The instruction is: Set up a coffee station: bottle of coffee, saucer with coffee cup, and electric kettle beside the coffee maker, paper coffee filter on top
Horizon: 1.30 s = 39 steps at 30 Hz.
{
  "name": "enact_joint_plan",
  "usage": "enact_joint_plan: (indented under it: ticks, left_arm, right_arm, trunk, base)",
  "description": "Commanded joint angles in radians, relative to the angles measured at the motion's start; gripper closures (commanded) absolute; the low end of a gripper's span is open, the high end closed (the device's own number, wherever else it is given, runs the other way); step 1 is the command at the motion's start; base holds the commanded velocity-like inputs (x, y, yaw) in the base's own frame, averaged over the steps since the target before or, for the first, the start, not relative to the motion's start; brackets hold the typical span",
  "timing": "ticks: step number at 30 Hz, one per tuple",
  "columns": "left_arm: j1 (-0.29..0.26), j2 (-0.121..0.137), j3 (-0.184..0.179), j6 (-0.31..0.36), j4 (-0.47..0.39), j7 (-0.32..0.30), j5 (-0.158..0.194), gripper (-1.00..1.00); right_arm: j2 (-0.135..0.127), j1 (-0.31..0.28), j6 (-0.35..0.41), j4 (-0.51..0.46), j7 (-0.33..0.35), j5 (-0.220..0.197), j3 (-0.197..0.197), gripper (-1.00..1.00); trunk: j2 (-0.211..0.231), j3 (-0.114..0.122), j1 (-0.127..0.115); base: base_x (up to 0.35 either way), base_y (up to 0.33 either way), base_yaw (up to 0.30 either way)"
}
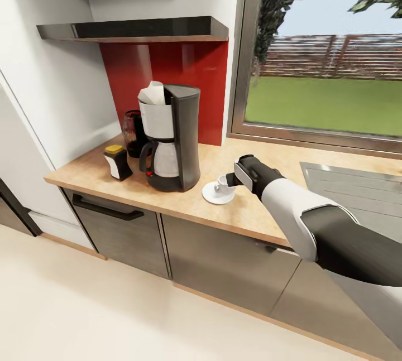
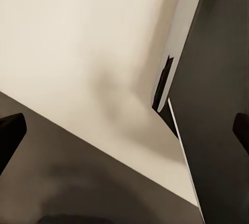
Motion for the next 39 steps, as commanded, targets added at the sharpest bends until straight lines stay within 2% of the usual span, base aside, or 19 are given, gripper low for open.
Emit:
enact_joint_plan:
  ticks: [1,22,36,37,39]
  left_arm:
    - [0.001,0.001,-0.008,-0.001,-0.003,0.004,0.008,-1.0]
    - [0.001,0.002,-0.005,-0.001,-0.003,0.004,0.017,-1.0]
    - [0.001,0.0,-0.005,-0.001,-0.003,0.004,0.011,-1.0]
    - [0.001,0.0,-0.005,-0.001,-0.003,0.004,0.011,-1.0]
    - [0.001,0.0,-0.005,-0.001,-0.003,0.004,0.012,-1.0]
  right_arm:
    - [0.0,0.0,0.004,-0.001,-0.007,-0.011,0.007,1.0]
    - [0.0,0.0,0.004,-0.001,-0.007,-0.011,0.007,1.0]
    - [0.0,0.0,0.004,-0.001,-0.007,-0.009,0.007,1.0]
    - [0.0,0.0,0.004,-0.001,-0.007,-0.009,0.007,-1.0]
    - [0.0,0.0,0.004,-0.001,-0.008,-0.009,0.007,-1.0]
  trunk:
    - [-0.001,-0.001,0.0]
    - [-0.001,-0.001,0.0]
    - [-0.001,-0.001,0.0]
    - [-0.001,-0.001,0.0]
    - [-0.001,-0.001,0.0]
  base:
    - [0.0,0.0,0.0]
    - [0.0,0.053,0.0]
    - [0.0,0.015,0.0]
    - [0.0,0.0,0.0]
    - [0.0,0.0,0.0]
